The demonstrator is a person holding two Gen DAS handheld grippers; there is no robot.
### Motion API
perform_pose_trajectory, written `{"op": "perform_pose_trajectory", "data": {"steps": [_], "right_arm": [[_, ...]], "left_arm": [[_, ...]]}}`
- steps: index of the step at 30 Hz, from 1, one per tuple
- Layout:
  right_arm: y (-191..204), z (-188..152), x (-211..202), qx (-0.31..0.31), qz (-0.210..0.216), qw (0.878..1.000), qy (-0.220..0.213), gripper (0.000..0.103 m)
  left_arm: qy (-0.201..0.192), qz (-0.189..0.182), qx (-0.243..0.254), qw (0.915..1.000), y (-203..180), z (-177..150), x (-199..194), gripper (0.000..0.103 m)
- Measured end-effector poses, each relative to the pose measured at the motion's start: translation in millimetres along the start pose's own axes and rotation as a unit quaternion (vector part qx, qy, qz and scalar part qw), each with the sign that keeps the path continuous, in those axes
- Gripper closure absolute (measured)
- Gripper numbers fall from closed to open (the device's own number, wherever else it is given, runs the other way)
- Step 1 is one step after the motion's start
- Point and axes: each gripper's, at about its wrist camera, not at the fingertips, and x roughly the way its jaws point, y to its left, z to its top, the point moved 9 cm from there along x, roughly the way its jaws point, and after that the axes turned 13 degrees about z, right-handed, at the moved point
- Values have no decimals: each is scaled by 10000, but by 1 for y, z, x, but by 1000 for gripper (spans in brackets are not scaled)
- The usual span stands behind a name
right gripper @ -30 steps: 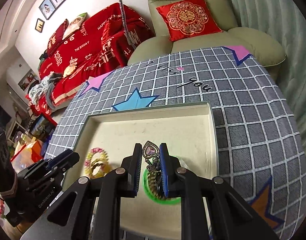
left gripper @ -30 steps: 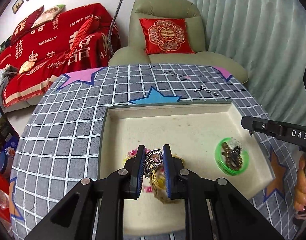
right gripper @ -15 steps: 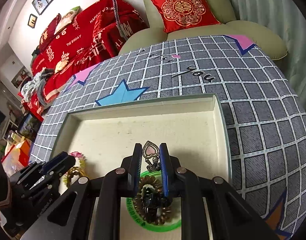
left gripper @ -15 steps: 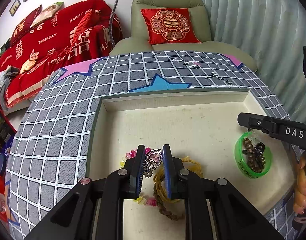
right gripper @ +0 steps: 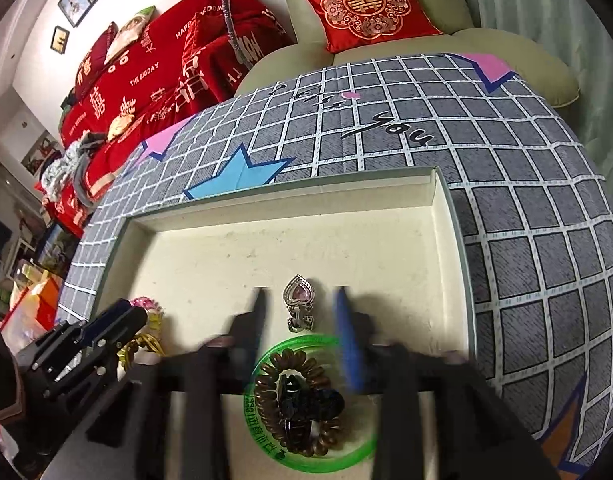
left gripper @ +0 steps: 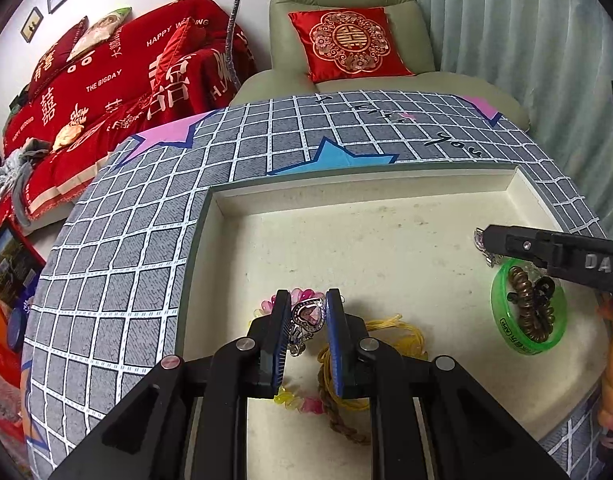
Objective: Organize jewelry
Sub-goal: 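Open both tools to release the pendants in the tray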
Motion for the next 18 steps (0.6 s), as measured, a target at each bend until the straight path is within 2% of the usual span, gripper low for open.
{"op": "perform_pose_trajectory", "data": {"steps": [15, 16, 17, 18], "right_arm": [[19, -1, -42, 129, 222, 9992, -310, 45], [20, -3, -46, 125, 224, 9991, -329, 45], [21, -4, -51, 117, 224, 9991, -354, 45], [22, -6, -55, 110, 228, 9990, -367, 45]], "left_arm": [[-147, -12, 17, 9999, 0, 5, -21, 75], [-173, -14, 4, 9998, 1, 6, -23, 72], [-190, -13, -20, 9998, 2, 6, -27, 35], [-219, 3, -79, 9997, 4, 6, -30, 10]]}}
